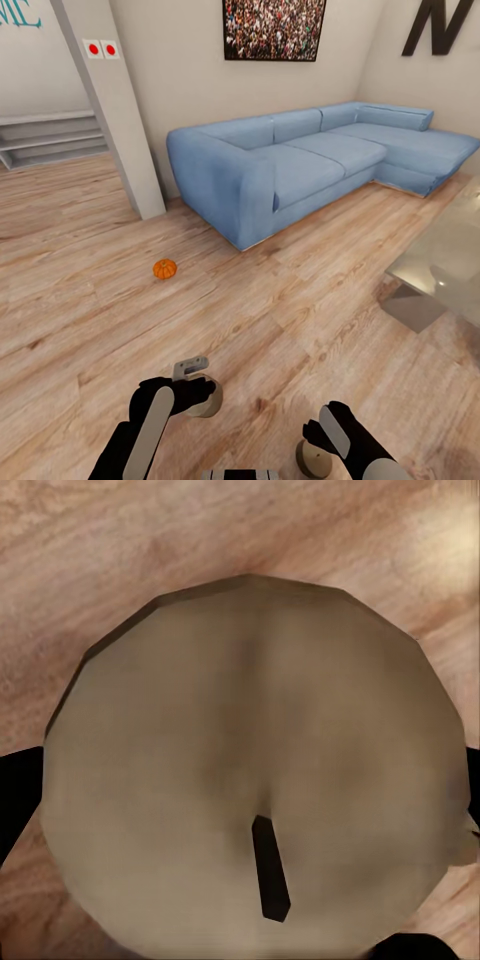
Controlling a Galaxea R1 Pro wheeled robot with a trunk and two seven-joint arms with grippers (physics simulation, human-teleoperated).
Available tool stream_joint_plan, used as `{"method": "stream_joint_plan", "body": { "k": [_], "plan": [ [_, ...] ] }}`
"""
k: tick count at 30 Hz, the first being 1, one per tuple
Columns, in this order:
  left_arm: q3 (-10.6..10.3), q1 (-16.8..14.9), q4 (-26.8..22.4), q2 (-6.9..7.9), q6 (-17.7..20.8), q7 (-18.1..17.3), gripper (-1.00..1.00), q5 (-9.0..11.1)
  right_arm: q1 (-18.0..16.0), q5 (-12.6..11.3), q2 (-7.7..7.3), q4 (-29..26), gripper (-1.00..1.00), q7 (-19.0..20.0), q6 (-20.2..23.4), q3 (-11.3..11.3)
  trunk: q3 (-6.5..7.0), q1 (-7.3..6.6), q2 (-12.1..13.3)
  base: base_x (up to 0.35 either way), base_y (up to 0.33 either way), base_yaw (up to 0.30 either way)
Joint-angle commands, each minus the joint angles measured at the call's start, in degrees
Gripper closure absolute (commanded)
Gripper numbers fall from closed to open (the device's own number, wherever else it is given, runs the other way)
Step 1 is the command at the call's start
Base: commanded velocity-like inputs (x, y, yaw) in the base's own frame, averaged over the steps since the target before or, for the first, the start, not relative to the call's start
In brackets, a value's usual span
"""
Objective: Place each of the two pumpkins and all three candles from the living room inside a cabinet in the living room (use any cabinet), then make sure every cabinet is closed, and position the cauldron so it is next to a table in the living room.
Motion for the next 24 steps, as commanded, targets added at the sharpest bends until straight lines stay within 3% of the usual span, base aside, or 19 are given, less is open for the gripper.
{"method": "stream_joint_plan", "body": {
  "k": [1,20,24],
  "plan": [
    [0.0,0.0,-0.1,0.02,0.1,0.6,1.0,0.7,0.0,-0.6,-0.07,-0.1,-1.0,-0.5,0.1,0.3,-0.23,0.21,-0.4,0.0,0.0,0.0],
    [-0.1,0.0,0.0,-0.14,0.0,0.5,1.0,0.8,0.0,-0.6,-0.41,0.2,-1.0,-0.4,-3.3,2.3,-3.64,4.39,-8.1,0.0,0.0,0.0],
    [-0.1,0.0,0.0,-0.14,0.0,0.5,1.0,0.8,0.0,-0.6,-0.37,0.2,-1.0,-0.4,-3.3,2.3,-4.52,4.54,-8.2,0.0,0.0,0.0]
  ]
}}
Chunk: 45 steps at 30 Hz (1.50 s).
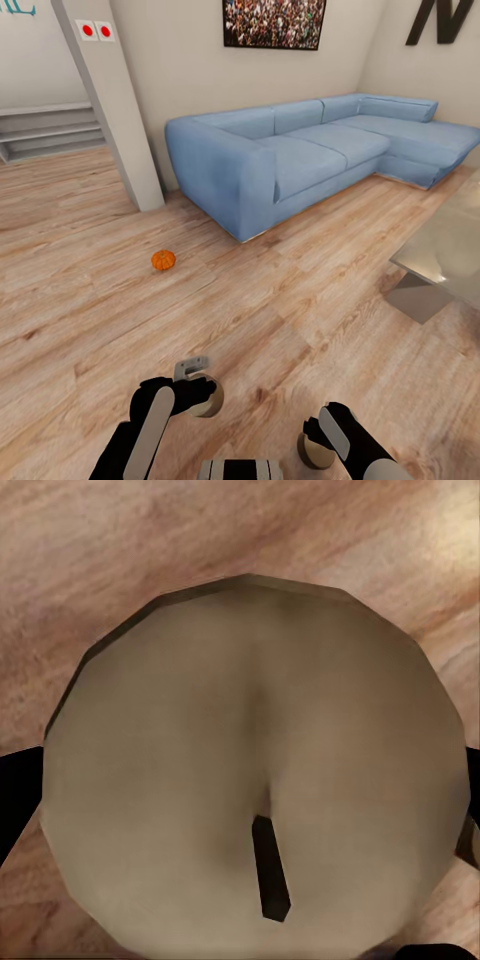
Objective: Place each of the two pumpkins and all three candles from the living room inside a cabinet in the living room (use any cabinet), then make sure every cabinet is closed, and position the cauldron so it is next to a table in the living room.
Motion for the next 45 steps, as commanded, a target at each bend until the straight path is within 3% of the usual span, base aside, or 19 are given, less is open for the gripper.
{"method": "stream_joint_plan", "body": {
  "k": [1,5,7,9,12,13,16,17,18,19,21,23,30,36,42,45],
  "plan": [
    [0.0,0.0,0.0,-0.01,0.1,0.6,1.0,0.6,0.0,-0.6,-0.04,-0.1,-1.0,-0.5,0.1,0.4,-0.27,0.01,0.0,0.0,0.0,0.0],
    [0.0,0.0,-0.1,0.13,0.2,0.4,1.0,0.7,0.0,-0.6,-0.02,-0.1,-1.0,-0.5,-0.1,0.4,-0.72,0.06,-0.1,0.0,0.0,0.0],
    [0.2,0.0,-0.1,0.4,0.3,-2.4,1.0,1.8,0.0,-0.6,-0.02,-0.1,-1.0,-0.5,-0.4,0.4,-0.72,0.06,-0.1,0.0,0.0,0.0],
    [0.6,0.0,-0.2,1.33,0.9,-8.0,1.0,3.9,0.0,-0.6,-0.02,-0.1,-1.0,-0.5,-0.5,0.4,-0.72,0.06,-0.1,0.0,0.0,0.0],
    [2.8,0.0,-0.2,7.89,1.9,-20.6,1.0,6.2,0.0,-0.6,0.01,-0.1,-1.0,-0.5,-0.6,0.4,-0.72,0.06,-0.1,0.0,0.0,0.0],
    [4.9,0.1,-0.2,11.56,2.3,-27.2,1.0,7.4,0.0,-0.6,0.08,-0.1,-1.0,-0.5,-0.6,0.4,-0.72,0.06,-0.1,0.0,0.0,0.0],
    [10.3,0.0,-0.2,18.76,3.6,-41.5,1.0,11.4,0.0,-0.6,0.26,-0.1,-1.0,-0.5,-0.6,0.4,-0.72,0.06,-0.1,0.0,0.0,0.0],
    [12.3,0.1,-0.1,22.77,3.9,-47.7,1.0,12.7,0.0,-0.6,0.34,-0.1,-1.0,-0.5,-0.7,0.4,-0.72,0.06,-0.1,0.0,0.0,0.0],
    [13.2,0.0,0.1,25.51,4.0,-51.3,1.0,13.2,0.0,-0.6,0.37,-0.1,-1.0,-0.5,-0.7,0.4,-0.72,0.06,-0.1,0.0,0.0,0.0],
    [13.9,0.0,0.5,29.17,4.1,-55.9,1.0,13.7,0.0,-0.6,0.39,-0.1,-1.0,-0.5,-0.7,0.4,-0.72,0.06,-0.1,0.0,0.0,0.0],
    [14.5,0.1,1.3,32.91,4.2,-60.6,1.0,14.0,0.0,-0.6,0.41,-0.1,-1.0,-0.5,-0.7,0.4,-0.94,0.09,-0.1,0.0,0.0,0.0],
    [14.8,0.1,2.3,35.5,4.2,-64.6,1.0,14.0,0.0,-0.6,0.41,-0.1,-1.0,-0.5,-0.7,0.4,-1.38,0.14,-0.1,0.0,0.0,0.0],
    [14.9,0.1,2.8,37.31,4.3,-67.7,1.0,14.2,0.0,-0.6,0.12,-0.1,-1.0,-0.5,-1.0,0.4,-2.93,0.32,-0.2,0.0,0.0,0.0],
    [14.9,0.1,2.8,38.37,4.3,-72.0,1.0,13.8,0.0,-0.6,0.22,-0.1,-1.0,-0.5,-2.3,0.5,-2.93,0.32,-0.2,0.0,0.0,0.0],
    [14.9,0.0,2.9,38.49,4.3,-72.9,1.0,13.7,0.0,-0.6,0.53,-0.1,-1.0,-0.4,-5.2,5.7,-4.04,0.45,-0.3,0.0,0.0,0.0],
    [14.9,0.0,3.0,38.49,4.3,-72.9,1.0,13.7,0.0,-0.6,0.57,-0.1,-1.0,0.2,-6.3,6.4,-4.04,0.45,-0.3,0.0,0.0,0.0]
  ]
}}
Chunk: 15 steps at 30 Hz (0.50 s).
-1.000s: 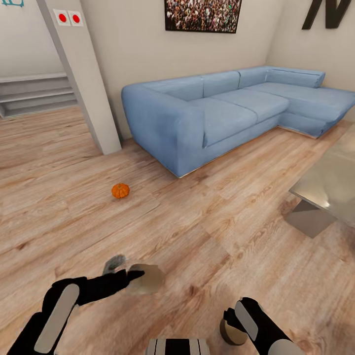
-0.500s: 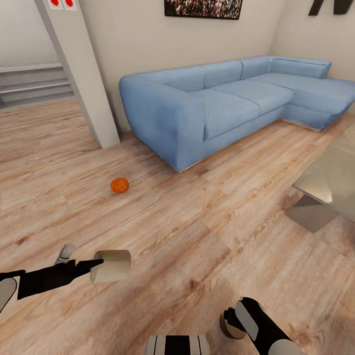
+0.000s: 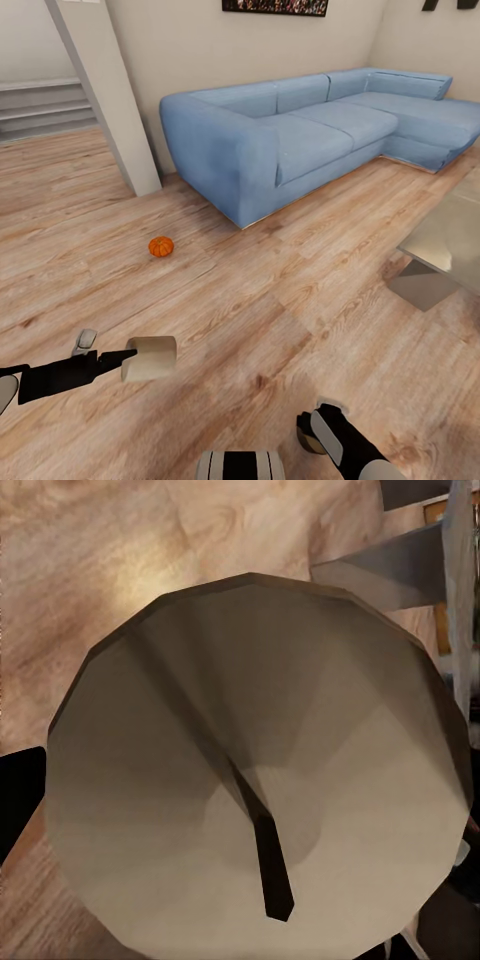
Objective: Place each of the two pumpkins and all three candles from the living room inside a cabinet in the living room (use any cabinet), then make sure every cabinet is closed, and position the cauldron so it is next to a table in the living room.
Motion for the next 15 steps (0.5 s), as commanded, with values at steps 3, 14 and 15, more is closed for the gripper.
{"method": "stream_joint_plan", "body": {
  "k": [3,14,15],
  "plan": [
    [0.0,0.0,0.0,0.0,0.2,-0.3,1.0,0.0,0.0,-0.6,-0.04,-0.1,-1.0,1.0,-0.2,0.6,-0.04,-0.01,0.0,0.0,0.0,0.0],
    [0.1,0.0,2.2,0.0,0.2,-0.3,1.0,0.1,0.0,-0.6,-0.44,0.0,-1.0,2.0,-0.3,0.6,-0.04,-0.01,0.0,0.0,0.0,0.0],
    [0.1,0.0,2.3,0.0,0.2,-0.4,1.0,0.2,0.0,-0.6,-0.54,0.3,-1.0,2.1,-0.3,0.6,-0.04,-0.01,0.0,0.0,0.0,0.0]
  ]
}}
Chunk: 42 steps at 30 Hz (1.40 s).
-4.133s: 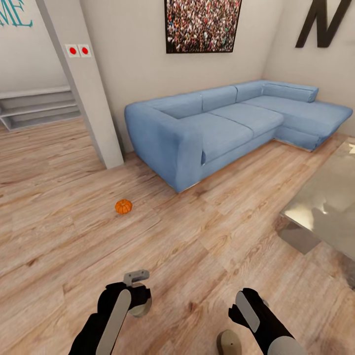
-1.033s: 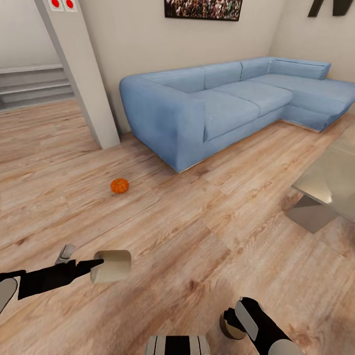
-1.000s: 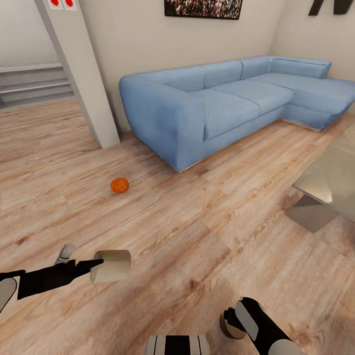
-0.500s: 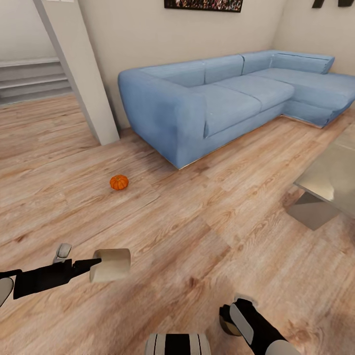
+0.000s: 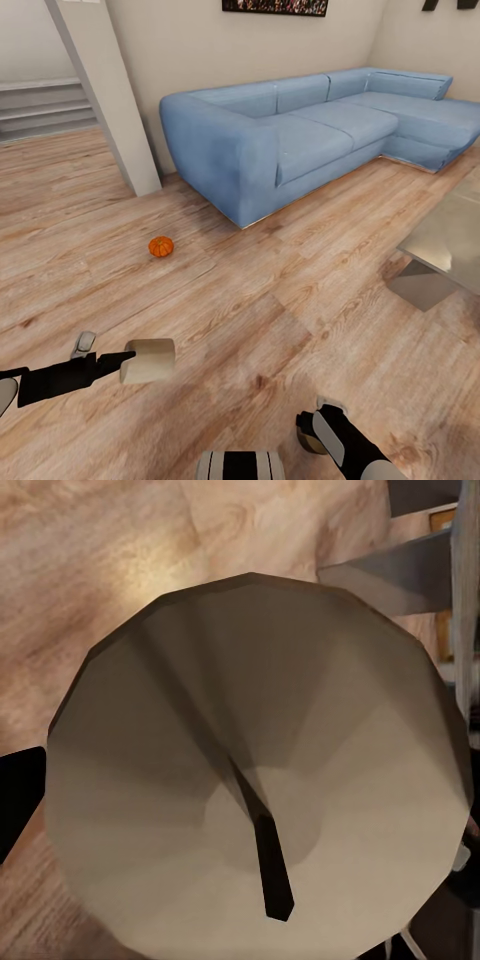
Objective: Place each of the two pumpkins and all three candles from the living room inside a cabinet in the living room (use any cabinet), then make sure every cabinet is closed, and position the cauldron so it is next to a table in the living room.
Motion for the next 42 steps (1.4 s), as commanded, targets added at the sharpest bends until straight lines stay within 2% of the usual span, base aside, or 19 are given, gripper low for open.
{"method": "stream_joint_plan", "body": {
  "k": [1,4,6,11,14,22,26,42],
  "plan": [
    [0.1,0.0,0.0,0.0,0.2,-0.3,1.0,-0.1,0.0,-0.6,-0.09,0.2,-1.0,-0.5,0.1,0.4,-0.04,-0.01,0.0,0.0,0.0,0.0],
    [0.1,0.0,0.0,0.05,0.2,-0.4,1.0,0.0,-0.1,-0.6,-0.14,0.6,-1.0,-0.5,0.1,0.4,-0.04,-0.01,0.0,0.0,0.0,0.0],
    [0.1,0.0,0.0,0.39,0.2,-1.8,1.0,0.0,-0.1,-0.6,-0.21,0.7,-1.0,-0.5,0.1,0.4,-0.04,-0.01,0.0,0.0,0.0,0.0],
    [0.1,0.4,0.6,3.55,0.2,-12.1,1.0,-0.4,-0.1,-0.6,-0.33,0.8,-1.0,-0.5,0.0,0.3,-0.26,0.02,0.0,0.0,0.0,0.0],
    [0.2,0.8,1.2,4.89,0.2,-14.6,1.0,-0.5,0.0,-0.6,-0.33,0.8,-1.0,-0.5,0.0,0.4,-0.93,0.09,-0.1,0.0,0.0,0.0],
    [0.4,0.9,1.4,5.36,0.2,-16.0,1.0,-0.4,0.0,-0.6,-0.32,1.4,-1.0,-0.5,-2.2,0.4,-1.37,0.14,-0.1,0.0,0.0,0.0],
    [0.4,0.9,1.4,5.36,0.2,-16.0,1.0,-0.3,-0.1,-0.6,-0.2,1.4,-1.0,-0.5,-2.2,0.4,-2.26,0.25,-0.2,0.0,0.0,0.0],
    [0.4,0.9,1.4,5.36,0.2,-16.0,1.0,-0.4,-0.1,-0.6,0.2,1.7,-1.0,-0.5,-2.3,0.4,-2.26,0.25,-0.2,0.0,0.0,0.0]
  ]
}}
